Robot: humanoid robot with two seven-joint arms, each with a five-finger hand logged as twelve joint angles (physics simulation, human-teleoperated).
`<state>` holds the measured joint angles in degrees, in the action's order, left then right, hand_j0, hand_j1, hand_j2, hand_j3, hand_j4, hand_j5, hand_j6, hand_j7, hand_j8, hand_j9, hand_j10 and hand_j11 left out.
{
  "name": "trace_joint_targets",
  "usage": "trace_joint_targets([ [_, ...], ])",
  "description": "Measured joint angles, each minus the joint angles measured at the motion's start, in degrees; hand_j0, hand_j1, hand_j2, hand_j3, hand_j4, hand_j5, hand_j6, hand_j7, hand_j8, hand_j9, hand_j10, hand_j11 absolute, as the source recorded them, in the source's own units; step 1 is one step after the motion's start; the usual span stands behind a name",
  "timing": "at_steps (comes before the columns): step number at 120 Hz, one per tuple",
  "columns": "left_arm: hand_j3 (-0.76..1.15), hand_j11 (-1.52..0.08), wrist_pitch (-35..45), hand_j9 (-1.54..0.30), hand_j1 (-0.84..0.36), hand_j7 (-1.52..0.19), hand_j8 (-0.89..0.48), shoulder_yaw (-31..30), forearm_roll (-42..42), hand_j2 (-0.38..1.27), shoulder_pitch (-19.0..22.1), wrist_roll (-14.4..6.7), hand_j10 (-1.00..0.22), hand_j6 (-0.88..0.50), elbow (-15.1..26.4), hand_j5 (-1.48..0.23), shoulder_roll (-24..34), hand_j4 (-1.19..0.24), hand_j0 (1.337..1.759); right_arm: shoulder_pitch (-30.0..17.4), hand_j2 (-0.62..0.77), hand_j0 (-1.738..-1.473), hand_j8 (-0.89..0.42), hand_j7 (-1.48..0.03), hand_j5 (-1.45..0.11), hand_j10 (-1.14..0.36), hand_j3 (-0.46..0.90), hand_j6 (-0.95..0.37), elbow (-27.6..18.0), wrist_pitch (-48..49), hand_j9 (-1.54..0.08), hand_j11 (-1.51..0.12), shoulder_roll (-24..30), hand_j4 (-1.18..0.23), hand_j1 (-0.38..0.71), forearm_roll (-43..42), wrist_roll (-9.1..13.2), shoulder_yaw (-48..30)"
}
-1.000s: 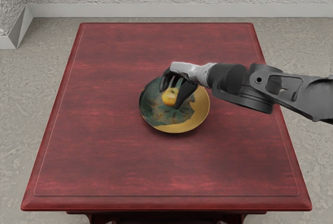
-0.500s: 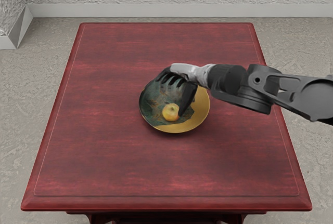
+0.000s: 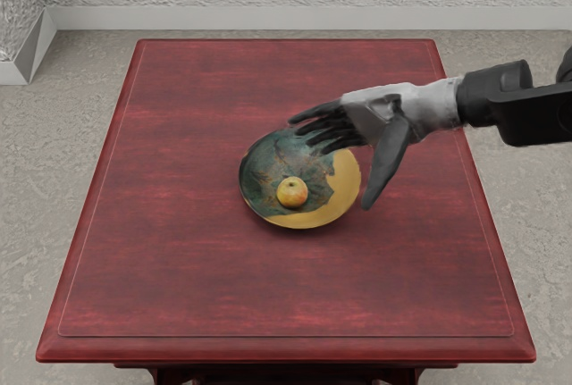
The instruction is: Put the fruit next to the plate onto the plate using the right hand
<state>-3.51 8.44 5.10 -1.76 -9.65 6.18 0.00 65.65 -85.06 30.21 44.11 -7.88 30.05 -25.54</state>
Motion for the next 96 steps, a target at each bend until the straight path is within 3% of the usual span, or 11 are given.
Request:
trace_joint_targets([
  [13, 0.0, -0.31, 0.0, -0.32, 0.06, -0.32, -0.24, 0.0, 0.0, 0.05, 0.0, 0.02, -0.24, -0.24, 0.0, -0.32, 0.0, -0.24, 1.658, -2.54, -0.01, -1.658, -0.06, -0.08, -0.08, -0.06, 0.0, -0.06, 2.75, 3.11, -0.08, -0.08, 7.39, -0.06, -0.28, 9.36, -3.11, -0.64],
  [31, 0.0, -0.32, 0.0, -0.32, 0.06, -0.32, -0.24, 0.01, 0.0, 0.05, 0.0, 0.01, -0.24, -0.24, 0.0, -0.32, 0.0, -0.24, 1.658, -5.73, -0.01, -1.658, -0.05, -0.07, -0.07, -0.05, 0.0, -0.05, 7.58, 4.42, -0.07, -0.07, 12.03, -0.05, -0.28, 17.07, -4.46, -0.85],
  [96, 0.0, -0.32, -0.05, -0.32, 0.06, -0.32, -0.24, 0.02, 0.01, 0.05, 0.0, 0.01, -0.24, -0.24, 0.13, -0.32, 0.0, -0.24, 1.658, -7.68, -0.01, -1.658, -0.05, -0.06, -0.06, -0.05, 0.0, -0.04, 8.51, 4.82, -0.06, -0.06, 13.63, -0.05, -0.29, 20.74, -5.26, -0.82],
])
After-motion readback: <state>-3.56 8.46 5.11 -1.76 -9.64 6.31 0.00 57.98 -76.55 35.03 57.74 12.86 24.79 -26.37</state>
